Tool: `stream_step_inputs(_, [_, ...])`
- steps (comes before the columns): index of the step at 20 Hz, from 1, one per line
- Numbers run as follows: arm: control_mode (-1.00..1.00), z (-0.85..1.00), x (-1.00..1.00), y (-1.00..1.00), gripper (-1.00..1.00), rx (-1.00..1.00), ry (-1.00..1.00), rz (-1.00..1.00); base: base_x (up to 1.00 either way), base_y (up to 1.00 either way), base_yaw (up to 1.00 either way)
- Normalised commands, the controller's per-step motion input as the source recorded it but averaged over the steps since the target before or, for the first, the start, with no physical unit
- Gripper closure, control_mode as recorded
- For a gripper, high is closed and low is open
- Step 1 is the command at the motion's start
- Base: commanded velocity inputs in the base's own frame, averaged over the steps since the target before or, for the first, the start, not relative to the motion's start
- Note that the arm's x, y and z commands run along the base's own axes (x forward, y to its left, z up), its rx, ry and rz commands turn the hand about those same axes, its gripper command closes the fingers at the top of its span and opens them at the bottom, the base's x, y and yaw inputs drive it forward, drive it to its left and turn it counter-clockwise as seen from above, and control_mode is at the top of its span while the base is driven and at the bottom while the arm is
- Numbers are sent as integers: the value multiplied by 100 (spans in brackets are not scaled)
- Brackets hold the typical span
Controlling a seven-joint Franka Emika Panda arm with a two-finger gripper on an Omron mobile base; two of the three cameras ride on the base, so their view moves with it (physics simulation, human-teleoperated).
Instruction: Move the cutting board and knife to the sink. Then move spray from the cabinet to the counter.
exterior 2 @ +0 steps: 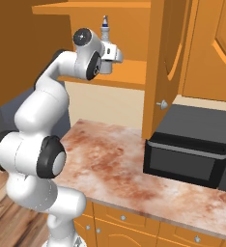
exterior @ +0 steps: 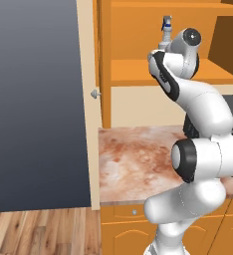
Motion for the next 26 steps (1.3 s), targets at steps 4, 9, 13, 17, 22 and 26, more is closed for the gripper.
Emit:
stream_step_inputs(4, [-100,-2,0,-1,100,0,0,0,0,0,0])
stream_step_inputs(9, [-100,-1,-2,-3,100,2,0,0,0,0,0])
stream_step_inputs(13, [-100,-4,-31,0,100,4,0,0,0,0,0])
stream_step_inputs(17, [-100,-8,-48,1,100,3,-5,0,0,0,0])
stream_step_inputs(22, [-100,-2,-53,3,100,2,-11,0,0,0,0])
stream_step_inputs(26, [-100,-1,-58,6,100,0,-11,0,0,0,0])
